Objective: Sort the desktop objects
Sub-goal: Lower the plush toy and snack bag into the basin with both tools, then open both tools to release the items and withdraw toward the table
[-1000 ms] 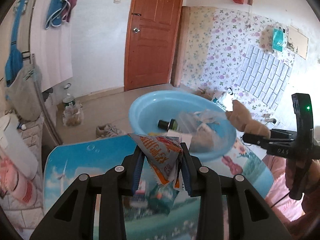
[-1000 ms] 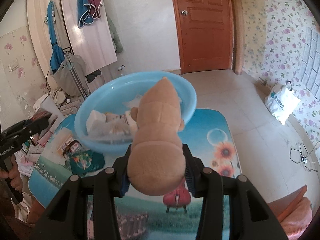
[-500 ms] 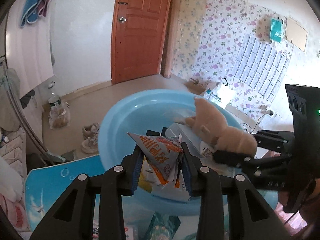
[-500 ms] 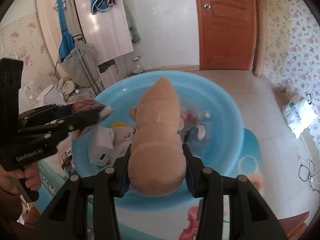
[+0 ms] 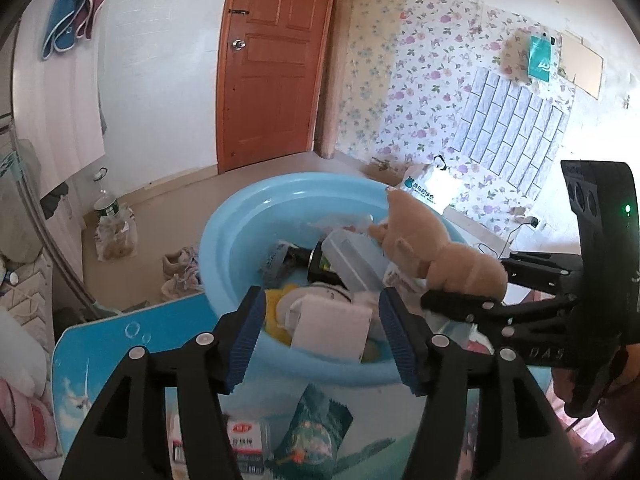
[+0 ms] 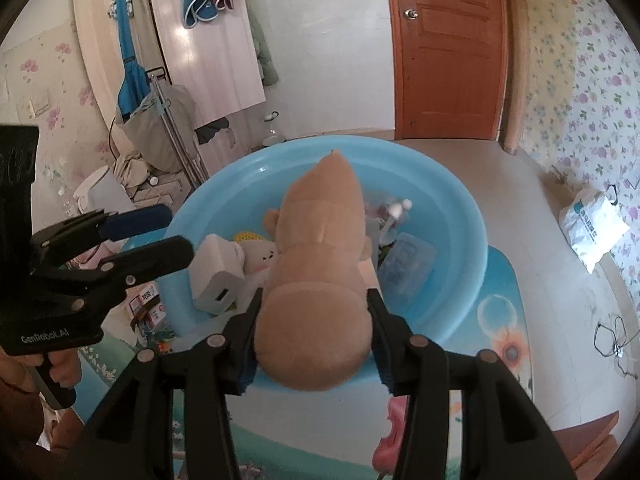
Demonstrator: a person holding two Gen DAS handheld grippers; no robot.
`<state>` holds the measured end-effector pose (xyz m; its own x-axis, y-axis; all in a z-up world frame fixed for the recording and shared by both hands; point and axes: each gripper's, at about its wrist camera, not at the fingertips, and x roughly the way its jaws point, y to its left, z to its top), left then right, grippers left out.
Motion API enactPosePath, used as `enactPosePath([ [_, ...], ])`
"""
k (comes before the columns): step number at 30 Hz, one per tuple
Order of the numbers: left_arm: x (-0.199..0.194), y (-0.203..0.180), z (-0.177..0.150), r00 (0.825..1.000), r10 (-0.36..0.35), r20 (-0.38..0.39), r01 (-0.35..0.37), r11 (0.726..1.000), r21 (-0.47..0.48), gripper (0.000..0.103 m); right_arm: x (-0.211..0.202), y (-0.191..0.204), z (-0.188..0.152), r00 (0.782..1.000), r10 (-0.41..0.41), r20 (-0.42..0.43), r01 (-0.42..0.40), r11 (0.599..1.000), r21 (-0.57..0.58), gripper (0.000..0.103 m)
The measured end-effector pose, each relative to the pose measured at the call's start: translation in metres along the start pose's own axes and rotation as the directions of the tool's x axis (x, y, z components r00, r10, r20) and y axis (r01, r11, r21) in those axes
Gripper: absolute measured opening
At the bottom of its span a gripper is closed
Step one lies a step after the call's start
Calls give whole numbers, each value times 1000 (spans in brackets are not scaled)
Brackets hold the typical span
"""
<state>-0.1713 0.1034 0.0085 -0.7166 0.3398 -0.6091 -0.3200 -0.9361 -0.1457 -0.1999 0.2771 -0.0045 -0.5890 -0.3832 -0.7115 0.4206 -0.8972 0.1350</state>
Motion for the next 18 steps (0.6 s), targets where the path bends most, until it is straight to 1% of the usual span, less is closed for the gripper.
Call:
enactPosePath([
  [3,-10,2,-9,1000,9,-2,-9,1000,-9,60,-9,3,-6,1000,-6,13,6,1000,3,47],
  [5,-17,4,-16,1000,15,-4,-15,1000,-19,65,-13,6,-8,1000,-11,20,11,1000,-3,47],
  [10,-31,12,-34,1000,28,-11,-28,999,-38,66,-24,17,-16,999,-8,36,9,1000,-26,54],
  [14,-40,22,-51,999,40,-23,-41,997,-71,66,-28,26,-26,999,-14,39,15,999,-38,62],
  [15,-42,25,-55,999,42,-26,-44,996,-78,66,-27,28,-29,999,-19,32,20,999,-41,64],
  [17,-45,29,-62,998,51,-30,-54,995,-88,66,-23,31,-34,1000,-6,-3,6,999,-33,64],
  [18,-48,32,-66,998,56,-33,-59,994,-94,66,-18,33,-39,999,16,-32,-17,1000,-24,64],
])
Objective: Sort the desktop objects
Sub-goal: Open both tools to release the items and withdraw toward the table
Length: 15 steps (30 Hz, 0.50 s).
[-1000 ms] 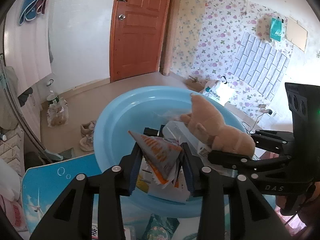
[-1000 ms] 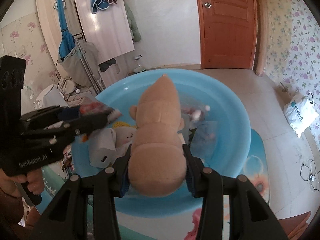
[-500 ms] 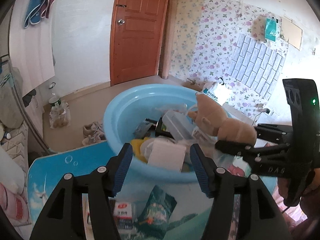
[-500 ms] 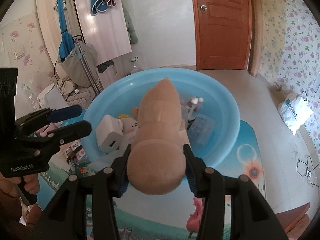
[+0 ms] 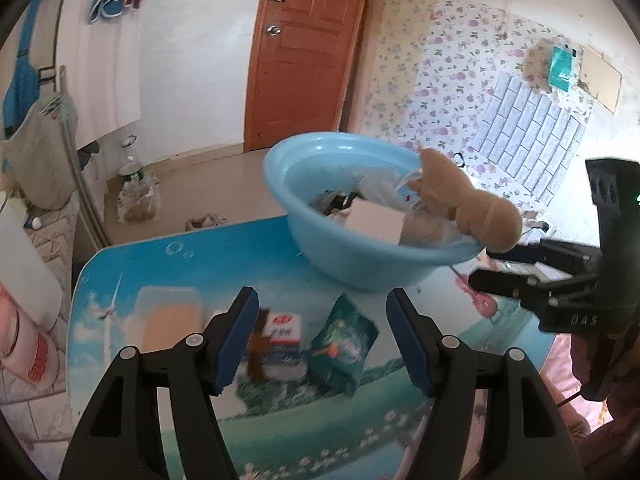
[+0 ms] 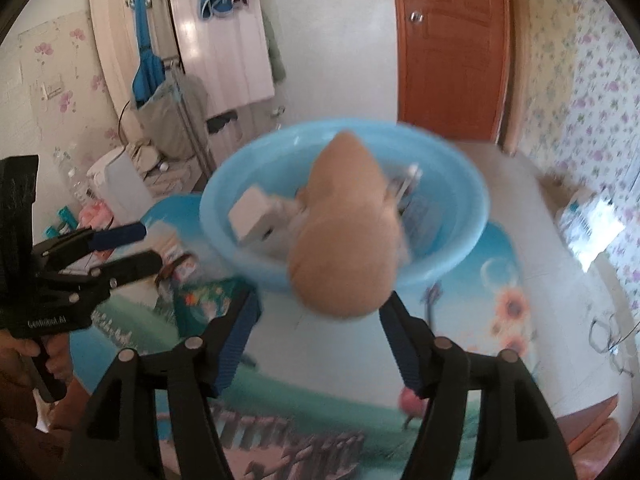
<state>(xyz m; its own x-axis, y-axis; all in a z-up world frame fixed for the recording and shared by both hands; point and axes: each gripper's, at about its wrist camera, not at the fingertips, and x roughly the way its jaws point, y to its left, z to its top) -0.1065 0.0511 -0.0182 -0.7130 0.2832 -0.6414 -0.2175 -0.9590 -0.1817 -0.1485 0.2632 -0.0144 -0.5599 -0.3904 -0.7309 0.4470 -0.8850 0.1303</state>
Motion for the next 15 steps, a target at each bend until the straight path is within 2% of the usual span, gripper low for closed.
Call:
enactPosePath([
  [8,-5,22,-29,999,36,-34,-38,998,-51,66,25,23,-24,993,47,-108,-48,999,-9,64],
  [15,-3,43,-51,994,68,-83,-76,993,-95,66,36,32,-33,987,70,-146,-70,998,2,64],
])
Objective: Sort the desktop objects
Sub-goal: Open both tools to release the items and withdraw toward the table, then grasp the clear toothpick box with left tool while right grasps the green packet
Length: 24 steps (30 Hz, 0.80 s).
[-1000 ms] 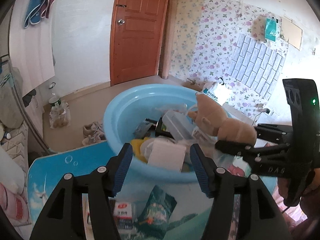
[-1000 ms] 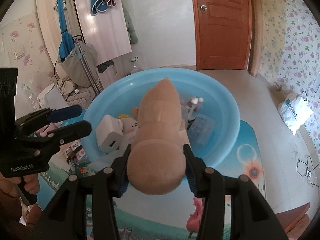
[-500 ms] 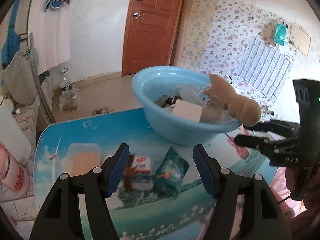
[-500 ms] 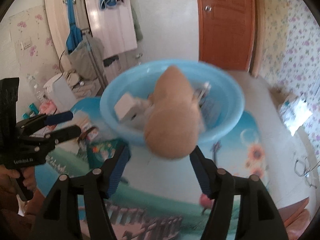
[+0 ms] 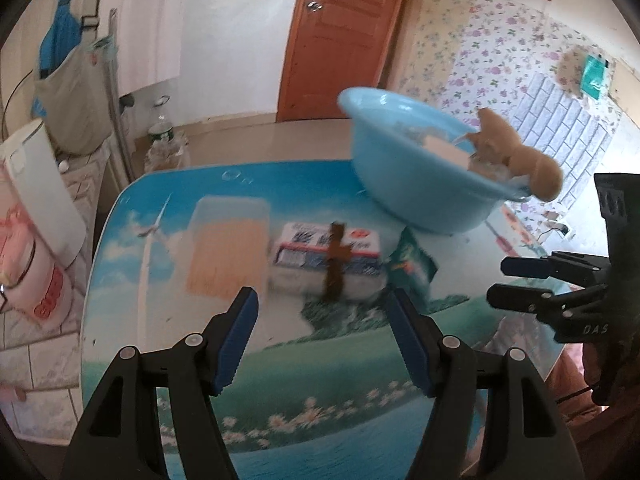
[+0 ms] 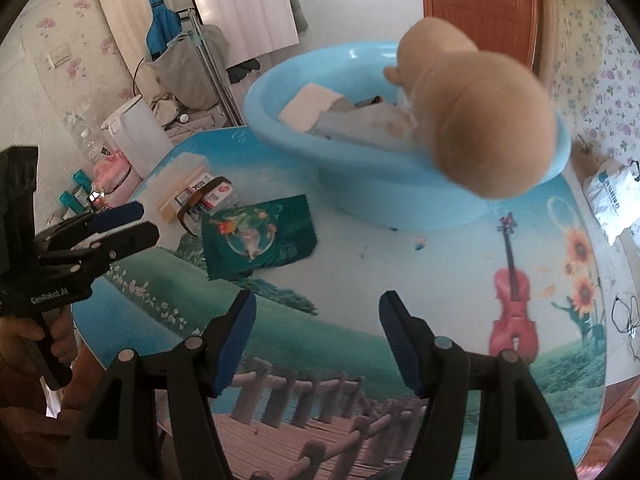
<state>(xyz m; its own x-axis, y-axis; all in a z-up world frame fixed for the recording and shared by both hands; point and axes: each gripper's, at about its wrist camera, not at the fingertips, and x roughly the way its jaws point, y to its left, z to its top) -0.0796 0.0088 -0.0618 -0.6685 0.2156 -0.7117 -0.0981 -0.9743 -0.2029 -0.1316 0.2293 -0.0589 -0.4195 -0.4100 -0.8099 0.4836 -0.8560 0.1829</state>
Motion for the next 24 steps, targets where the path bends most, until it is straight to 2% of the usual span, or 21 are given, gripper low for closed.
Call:
enactPosePath([
  [6,2,24,-4,999,32,-19,-33,999,-28,68,10,9,2,1000,5,-13,-5,1000,-7,66],
  [7,3,28,-4,999,38,-24,-39,999,-34,72,12,12,3,1000,1,-13,-1,1000,-14,66],
  [9,5,33,-4,998,48,-29,-49,998,-39,75,16,18,5,1000,-4,-9,4,1000,-21,77],
  [12,9,40,-1,997,66,-46,-67,997,-30,77,22,26,8,1000,-12,-3,12,999,-32,85],
  [24,40,55,17,988,121,-95,-121,993,7,79,48,48,23,998,-57,-22,55,996,-77,87],
])
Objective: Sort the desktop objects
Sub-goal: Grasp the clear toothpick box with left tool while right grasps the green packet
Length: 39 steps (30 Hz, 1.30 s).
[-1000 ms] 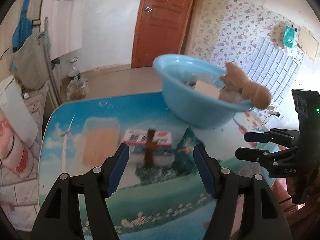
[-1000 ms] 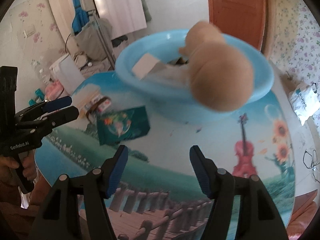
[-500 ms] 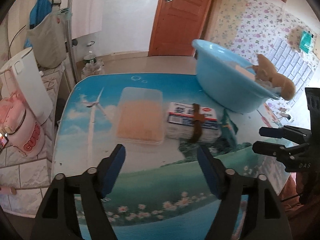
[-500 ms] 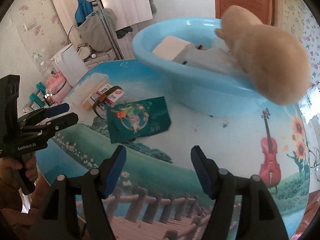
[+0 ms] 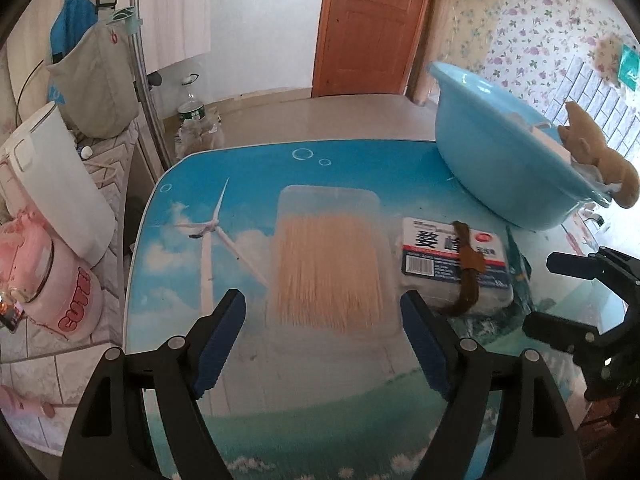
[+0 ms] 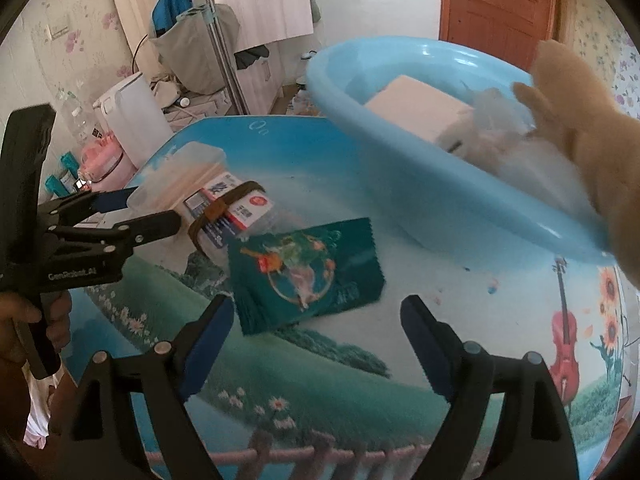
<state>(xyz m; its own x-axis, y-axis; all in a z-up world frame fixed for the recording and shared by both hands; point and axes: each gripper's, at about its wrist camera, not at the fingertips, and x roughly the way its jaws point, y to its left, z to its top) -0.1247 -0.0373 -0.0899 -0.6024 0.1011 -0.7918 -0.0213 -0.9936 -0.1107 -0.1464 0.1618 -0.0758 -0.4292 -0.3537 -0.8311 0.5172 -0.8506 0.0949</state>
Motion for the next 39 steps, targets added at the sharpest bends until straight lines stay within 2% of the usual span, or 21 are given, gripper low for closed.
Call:
enactPosePath([
  [4,5,0,3,1000,9,-7,-9,1000,11,79,7,9,4,1000,-6,-3,6,999,-41,87],
  [6,6,-1,3,1000,-10,-4,10,1000,14,70,11,14,6,1000,-14,-3,13,997,-71,87],
  [7,6,-1,3,1000,-22,1,22,1000,21,62,13,16,6,1000,-20,-6,20,997,-81,87],
  [8,6,-2,3,1000,-24,1,24,999,29,62,15,17,7,1000,-26,-9,25,996,-87,86],
  [10,5,-3,2,1000,-28,5,27,999,30,62,19,16,7,1000,-17,-25,15,997,-82,79],
  [11,4,-2,1,999,-34,8,34,999,25,62,17,14,6,1000,-10,-9,10,997,-79,68],
  [12,3,-1,1,999,-38,8,38,999,22,62,16,13,6,1000,5,-8,-6,997,-78,62],
  [15,0,-1,-3,999,-45,9,44,999,19,62,12,12,4,999,41,-7,-41,995,-86,56],
  [26,-20,-8,-25,998,-57,-1,57,998,11,62,-4,3,-14,996,84,5,-83,993,-84,49],
  [28,-24,-9,-29,998,-61,-3,62,998,4,62,-8,0,-19,998,56,6,-55,995,-88,48],
  [33,-33,-19,-43,998,-67,-11,67,998,15,62,-18,-8,-30,999,53,3,-53,996,-77,48],
  [39,-42,-30,-55,996,-82,-23,83,996,31,62,-29,-22,-43,1000,11,1,-11,998,-59,48],
])
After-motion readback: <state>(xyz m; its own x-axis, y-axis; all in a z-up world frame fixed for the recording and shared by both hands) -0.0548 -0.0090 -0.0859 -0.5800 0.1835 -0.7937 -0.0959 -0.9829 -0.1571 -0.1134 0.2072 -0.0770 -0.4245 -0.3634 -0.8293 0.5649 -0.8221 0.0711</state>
